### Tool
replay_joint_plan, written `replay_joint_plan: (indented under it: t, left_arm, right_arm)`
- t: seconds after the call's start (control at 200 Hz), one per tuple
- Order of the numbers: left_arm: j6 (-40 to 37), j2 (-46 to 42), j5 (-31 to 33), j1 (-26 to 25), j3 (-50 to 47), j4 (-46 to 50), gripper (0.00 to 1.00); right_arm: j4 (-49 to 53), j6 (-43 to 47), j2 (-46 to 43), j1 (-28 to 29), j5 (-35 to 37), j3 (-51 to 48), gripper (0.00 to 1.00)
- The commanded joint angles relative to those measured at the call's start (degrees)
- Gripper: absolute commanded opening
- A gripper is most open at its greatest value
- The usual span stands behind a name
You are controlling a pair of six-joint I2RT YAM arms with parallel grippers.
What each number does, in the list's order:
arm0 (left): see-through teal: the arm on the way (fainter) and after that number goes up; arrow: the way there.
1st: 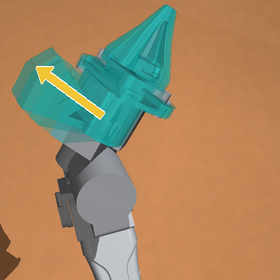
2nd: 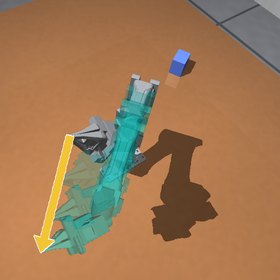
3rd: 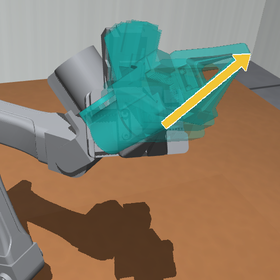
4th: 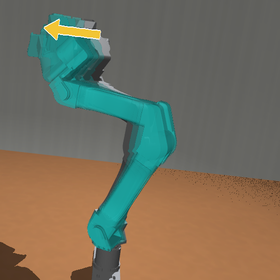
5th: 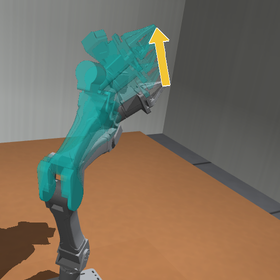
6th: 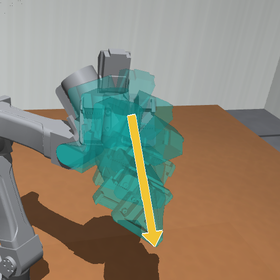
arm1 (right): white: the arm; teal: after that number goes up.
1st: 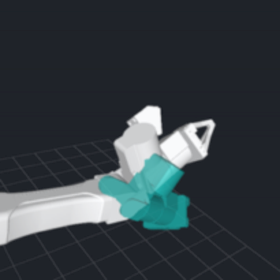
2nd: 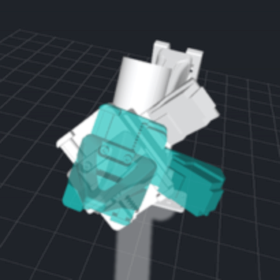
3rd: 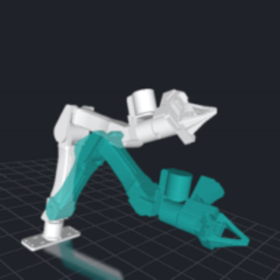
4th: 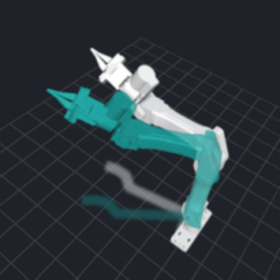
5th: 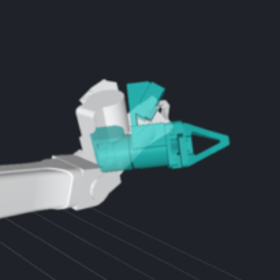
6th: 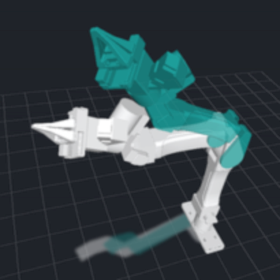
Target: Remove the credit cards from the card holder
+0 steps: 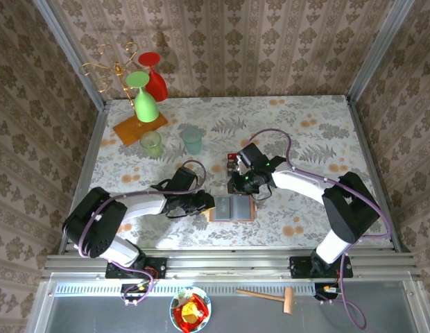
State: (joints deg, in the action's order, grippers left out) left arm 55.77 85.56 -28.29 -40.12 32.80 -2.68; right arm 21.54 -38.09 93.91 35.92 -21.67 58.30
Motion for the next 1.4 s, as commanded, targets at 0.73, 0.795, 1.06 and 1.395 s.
replay_joint_plan:
  t: [0.73,0.795,1.06,1.395]
  left_arm:
    - [1.62,0.84,-0.02,-1.07,-1.49,-1.93,0.24]
    - [1.78,0.84,-0.01,-1.06,-1.73,-1.98,0.23]
    - [2.15,0.67,0.25,-1.34,-2.56,-2.55,0.23]
    - [2.45,0.97,0.2,-1.37,-2.78,-3.04,0.23]
  right_arm:
    - [-4.5,-6.13,1.23,2.31,-1.95,-3.56,0.21]
    - [-4.79,-6.34,1.44,2.39,-2.14,-3.76,0.21]
    - [-7.38,-8.08,2.19,2.75,-3.89,-5.06,0.21]
    - [-10.4,-10.46,3.74,3.43,-5.31,-6.34,0.21]
